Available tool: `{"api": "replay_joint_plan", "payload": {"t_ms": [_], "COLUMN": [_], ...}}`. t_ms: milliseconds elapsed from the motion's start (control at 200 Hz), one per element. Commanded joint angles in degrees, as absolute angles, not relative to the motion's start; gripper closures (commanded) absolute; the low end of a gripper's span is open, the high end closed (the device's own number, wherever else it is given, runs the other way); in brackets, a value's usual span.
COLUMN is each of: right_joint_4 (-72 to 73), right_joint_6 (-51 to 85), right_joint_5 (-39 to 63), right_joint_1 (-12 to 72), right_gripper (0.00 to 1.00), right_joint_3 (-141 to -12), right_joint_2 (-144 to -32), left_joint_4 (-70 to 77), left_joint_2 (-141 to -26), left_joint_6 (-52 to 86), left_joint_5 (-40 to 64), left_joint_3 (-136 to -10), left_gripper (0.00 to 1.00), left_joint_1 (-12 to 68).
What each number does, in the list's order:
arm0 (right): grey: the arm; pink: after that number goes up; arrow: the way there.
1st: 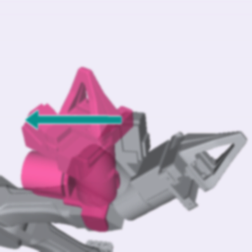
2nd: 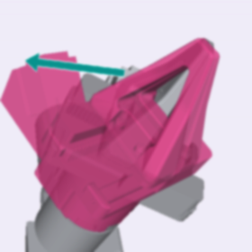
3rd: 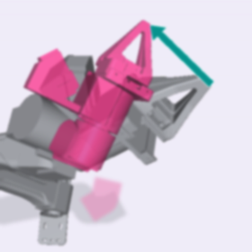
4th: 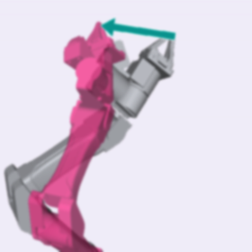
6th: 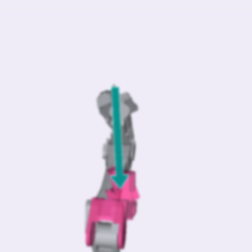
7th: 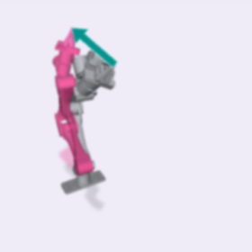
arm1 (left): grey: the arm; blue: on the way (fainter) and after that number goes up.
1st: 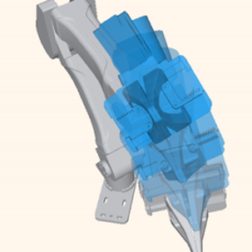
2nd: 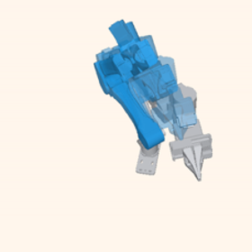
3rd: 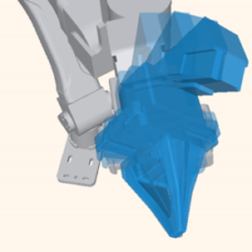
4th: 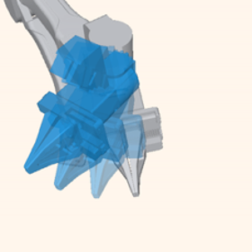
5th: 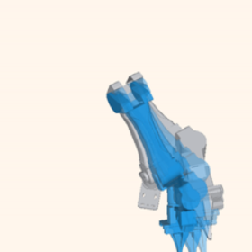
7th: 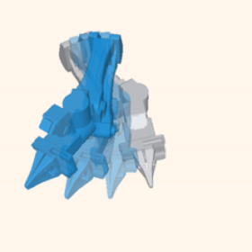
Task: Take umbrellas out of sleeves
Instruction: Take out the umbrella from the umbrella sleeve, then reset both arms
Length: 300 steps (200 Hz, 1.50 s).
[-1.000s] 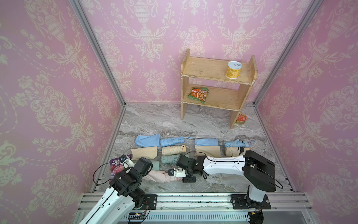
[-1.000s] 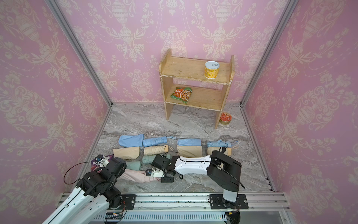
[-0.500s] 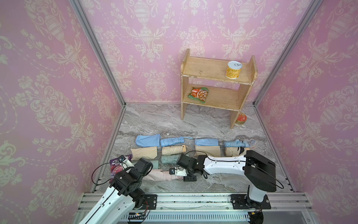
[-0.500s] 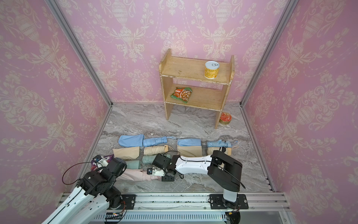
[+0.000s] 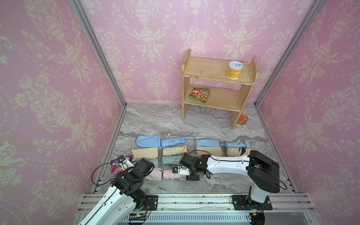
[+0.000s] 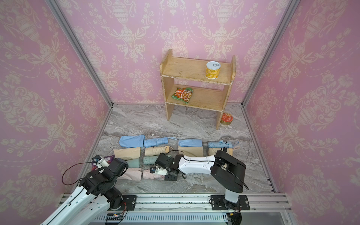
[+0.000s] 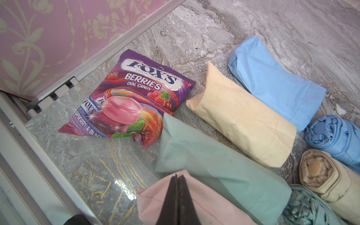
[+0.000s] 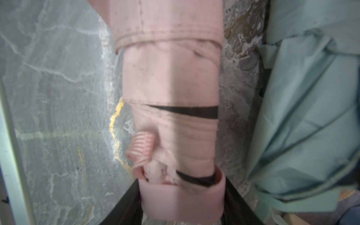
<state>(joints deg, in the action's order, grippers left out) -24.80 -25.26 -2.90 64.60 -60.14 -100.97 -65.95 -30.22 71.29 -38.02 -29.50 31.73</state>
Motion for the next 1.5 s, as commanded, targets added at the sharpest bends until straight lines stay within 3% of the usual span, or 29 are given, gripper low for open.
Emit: {"api": "replay_joint_plan", "payload": {"t_ms": [0, 535, 670, 786, 901, 1066, 1316, 1496], "right_joint_4": [-25.91, -25.65, -25.42, -25.14, -24.65, -23.44, -17.67, -12.21], "right_joint_6": [-23.95, -23.50, -23.22, -23.03, -22.44, -21.55, -19.65, -15.64], "right_joint_5": [-3.84, -3.28, -2.48, -2.02, -0.22, 3.05, 7.51, 6.03], "right_joint_1": [64.07, 63.80, 63.72, 63.76, 63.73, 63.73, 63.55, 60.63], "right_gripper": [0.56, 0.46, 0.37, 0.25, 0.12, 0.01, 0.00, 0.00], "right_joint_3": [-59.16, -59.41, -59.82, -60.10, -60.66, -61.69, -61.28, -58.62], "right_joint_2": [-98.89, -99.16, -99.11, -98.78, -97.60, -93.35, -83.90, -77.96], "left_joint_4": [-68.11, -69.25, -70.05, -69.85, -68.41, -65.24, -51.77, -37.52], "left_joint_2": [-30.55, -30.59, -29.91, -27.82, -25.90, -27.59, -32.06, -35.31], "left_joint_6": [72.24, 74.16, 75.05, 74.40, 71.85, 64.61, 45.16, 30.96], "left_joint_5": [-40.72, -44.13, -45.20, -46.40, -48.08, -49.19, -50.24, -51.71], "left_joint_3": [-29.43, -29.48, -29.97, -31.55, -34.18, -40.12, -48.28, -47.70], "left_gripper": [0.97, 0.79, 0.61, 0.40, 0.27, 0.15, 0.01, 0.01], "left_joint_1": [31.82, 31.81, 31.82, 31.77, 31.82, 31.82, 31.81, 31.82]}}
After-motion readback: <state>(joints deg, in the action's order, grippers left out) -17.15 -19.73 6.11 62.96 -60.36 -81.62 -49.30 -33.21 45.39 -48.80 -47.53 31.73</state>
